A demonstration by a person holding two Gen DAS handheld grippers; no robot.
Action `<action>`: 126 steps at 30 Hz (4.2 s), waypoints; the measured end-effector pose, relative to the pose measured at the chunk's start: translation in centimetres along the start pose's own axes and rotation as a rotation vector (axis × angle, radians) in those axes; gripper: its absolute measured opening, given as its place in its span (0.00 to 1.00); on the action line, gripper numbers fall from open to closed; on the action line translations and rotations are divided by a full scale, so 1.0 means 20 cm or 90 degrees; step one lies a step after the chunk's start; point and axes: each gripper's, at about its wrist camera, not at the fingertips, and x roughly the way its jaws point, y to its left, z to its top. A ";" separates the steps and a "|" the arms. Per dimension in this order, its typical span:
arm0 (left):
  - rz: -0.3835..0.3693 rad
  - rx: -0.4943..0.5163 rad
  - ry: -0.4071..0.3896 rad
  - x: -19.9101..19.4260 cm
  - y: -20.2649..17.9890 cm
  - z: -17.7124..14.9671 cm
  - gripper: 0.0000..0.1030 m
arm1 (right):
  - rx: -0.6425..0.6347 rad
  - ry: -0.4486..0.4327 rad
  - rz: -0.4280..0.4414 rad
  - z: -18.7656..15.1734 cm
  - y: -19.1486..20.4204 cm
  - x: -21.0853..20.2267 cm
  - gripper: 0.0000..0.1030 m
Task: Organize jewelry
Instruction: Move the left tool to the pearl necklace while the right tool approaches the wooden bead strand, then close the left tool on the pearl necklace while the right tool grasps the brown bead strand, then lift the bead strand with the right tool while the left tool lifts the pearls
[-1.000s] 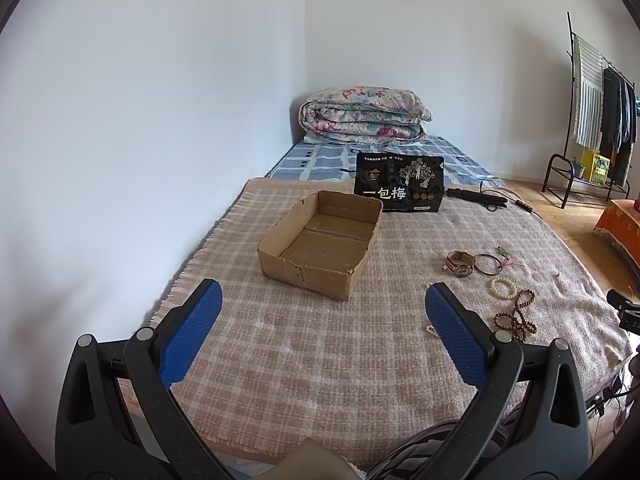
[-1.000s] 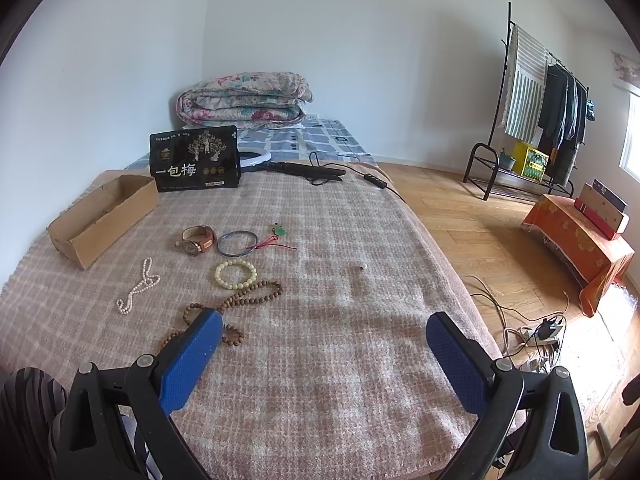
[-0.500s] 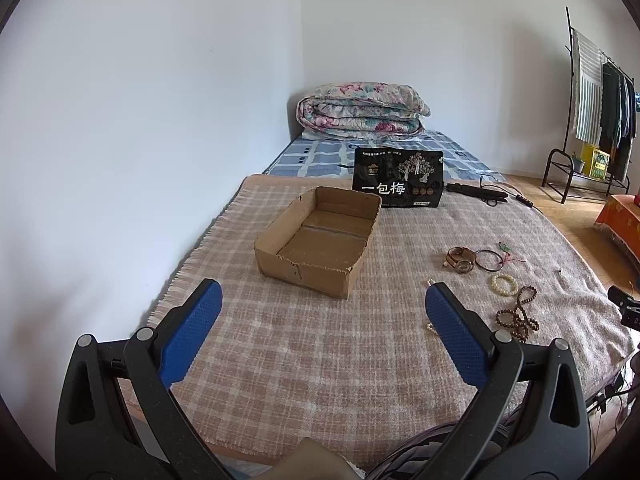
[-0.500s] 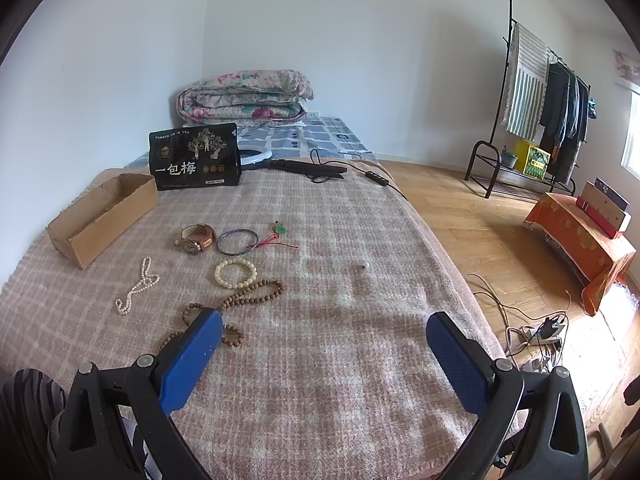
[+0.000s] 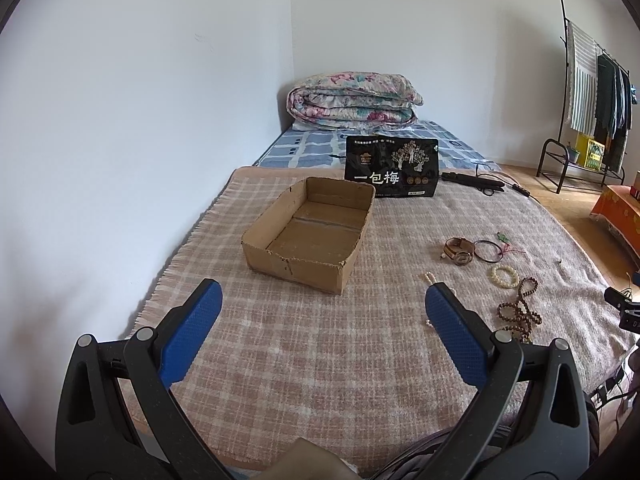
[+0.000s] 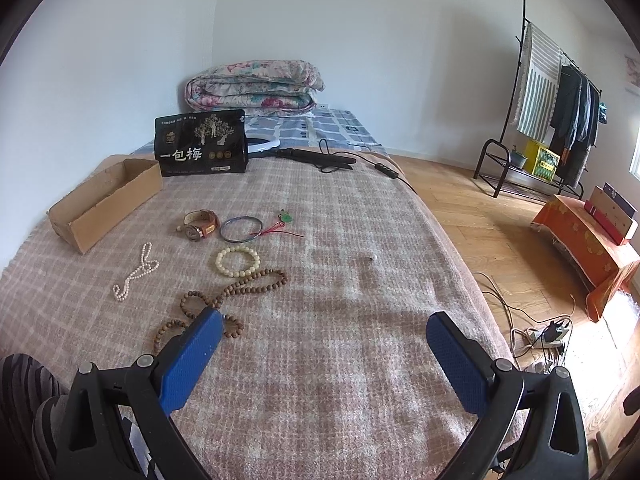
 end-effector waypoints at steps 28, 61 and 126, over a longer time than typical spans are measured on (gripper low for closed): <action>-0.232 0.146 0.129 0.54 -0.45 0.01 0.64 | -0.133 0.119 0.210 0.02 0.25 0.44 1.00; -0.272 0.186 0.276 1.04 -0.70 -0.20 0.50 | -0.147 0.244 0.305 0.01 0.37 0.72 0.84; -0.281 0.114 0.143 0.71 -0.56 0.19 0.05 | -0.145 0.072 0.255 0.44 0.27 0.26 0.10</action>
